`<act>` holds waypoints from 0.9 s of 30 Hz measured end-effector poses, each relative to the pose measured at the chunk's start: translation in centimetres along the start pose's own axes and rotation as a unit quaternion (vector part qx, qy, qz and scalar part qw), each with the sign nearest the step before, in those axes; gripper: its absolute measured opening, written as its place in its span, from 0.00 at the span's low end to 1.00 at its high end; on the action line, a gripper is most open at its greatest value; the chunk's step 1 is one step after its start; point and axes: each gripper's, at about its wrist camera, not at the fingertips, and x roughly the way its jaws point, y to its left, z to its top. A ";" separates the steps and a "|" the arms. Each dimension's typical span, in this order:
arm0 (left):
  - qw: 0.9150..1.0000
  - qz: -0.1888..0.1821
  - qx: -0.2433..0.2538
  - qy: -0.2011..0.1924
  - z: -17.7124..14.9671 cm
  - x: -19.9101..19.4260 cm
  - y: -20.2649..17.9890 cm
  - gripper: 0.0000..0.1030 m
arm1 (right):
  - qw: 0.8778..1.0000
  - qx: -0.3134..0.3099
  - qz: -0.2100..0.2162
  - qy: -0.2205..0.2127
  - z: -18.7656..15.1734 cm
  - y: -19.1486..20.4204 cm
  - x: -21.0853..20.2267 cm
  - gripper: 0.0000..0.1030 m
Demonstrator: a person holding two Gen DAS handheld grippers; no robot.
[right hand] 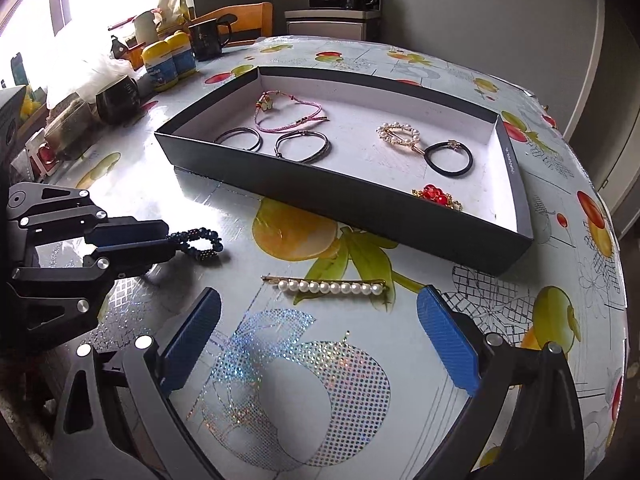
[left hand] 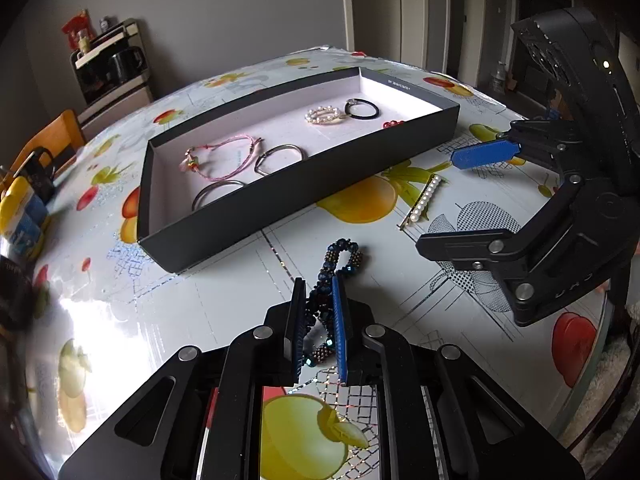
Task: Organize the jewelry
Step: 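Grasp the blue beaded bracelet with the left tool while the right tool grasps the pearl bar pin, then carry the bracelet and pearl pin over the box and lower them inside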
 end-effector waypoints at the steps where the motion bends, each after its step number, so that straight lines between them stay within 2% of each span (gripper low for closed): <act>1: 1.000 0.001 -0.001 0.000 0.0 0.0 0.1 0.13 | 1.000 0.004 -0.005 0.004 0.1 0.1 0.4 0.85; 8: 1.000 0.002 -0.003 -0.001 -0.2 0.0 0.4 0.13 | 1.000 0.016 -0.013 0.003 0.5 0.2 0.9 0.75; 9: 1.000 0.002 -0.002 -0.001 -0.2 0.0 0.4 0.13 | 1.000 0.017 -0.015 0.001 0.5 0.1 0.8 0.68; 27: 1.000 0.005 -0.001 -0.013 -0.2 -0.7 0.4 0.13 | 1.000 0.018 0.009 -0.019 -0.3 -0.5 -1.6 0.67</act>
